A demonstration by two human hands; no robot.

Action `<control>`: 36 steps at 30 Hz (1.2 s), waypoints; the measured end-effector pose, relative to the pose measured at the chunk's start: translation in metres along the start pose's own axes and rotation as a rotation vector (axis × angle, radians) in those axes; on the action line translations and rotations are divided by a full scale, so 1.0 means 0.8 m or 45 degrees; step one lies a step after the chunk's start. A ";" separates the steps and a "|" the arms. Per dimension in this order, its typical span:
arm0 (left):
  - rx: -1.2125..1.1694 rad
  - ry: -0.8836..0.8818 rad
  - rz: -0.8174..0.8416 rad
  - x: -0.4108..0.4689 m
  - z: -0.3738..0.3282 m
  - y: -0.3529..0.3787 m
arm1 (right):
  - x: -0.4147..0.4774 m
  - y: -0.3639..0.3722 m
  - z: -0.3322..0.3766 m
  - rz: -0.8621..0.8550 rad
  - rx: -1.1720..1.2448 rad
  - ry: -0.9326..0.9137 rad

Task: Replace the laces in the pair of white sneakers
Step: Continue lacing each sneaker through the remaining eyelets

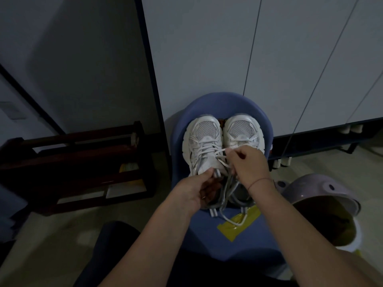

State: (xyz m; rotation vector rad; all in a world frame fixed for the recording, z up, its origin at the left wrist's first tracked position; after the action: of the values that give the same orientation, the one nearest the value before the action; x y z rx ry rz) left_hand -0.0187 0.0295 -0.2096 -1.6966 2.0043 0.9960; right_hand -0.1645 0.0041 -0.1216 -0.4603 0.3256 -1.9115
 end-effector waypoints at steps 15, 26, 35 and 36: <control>1.041 0.712 -0.605 -0.018 -0.084 -0.049 | -0.076 0.133 -0.045 0.328 1.860 1.040; 0.896 1.172 -0.413 -0.007 -0.117 -0.018 | -0.068 0.126 -0.057 0.231 1.815 1.024; 0.858 1.234 -0.549 -0.009 -0.121 -0.025 | -0.067 0.129 -0.059 0.205 1.833 0.998; 0.800 1.203 -0.600 -0.008 -0.121 -0.035 | -0.066 0.129 -0.060 0.194 1.831 0.999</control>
State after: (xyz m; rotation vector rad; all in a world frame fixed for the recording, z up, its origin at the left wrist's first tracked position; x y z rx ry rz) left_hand 0.0275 -0.0341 -0.1461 -2.2441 1.8582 -0.6666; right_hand -0.0842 0.0155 -0.2173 1.2252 -0.5309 -1.6121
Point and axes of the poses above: each hand's wrist, its own x-axis towards the middle knuckle, its own y-axis out of the palm, z = x × y, the point moved 10 cm from there along x, towards the middle knuckle, and after that the axes turned 4 degrees about x, right-handed, at the moved point
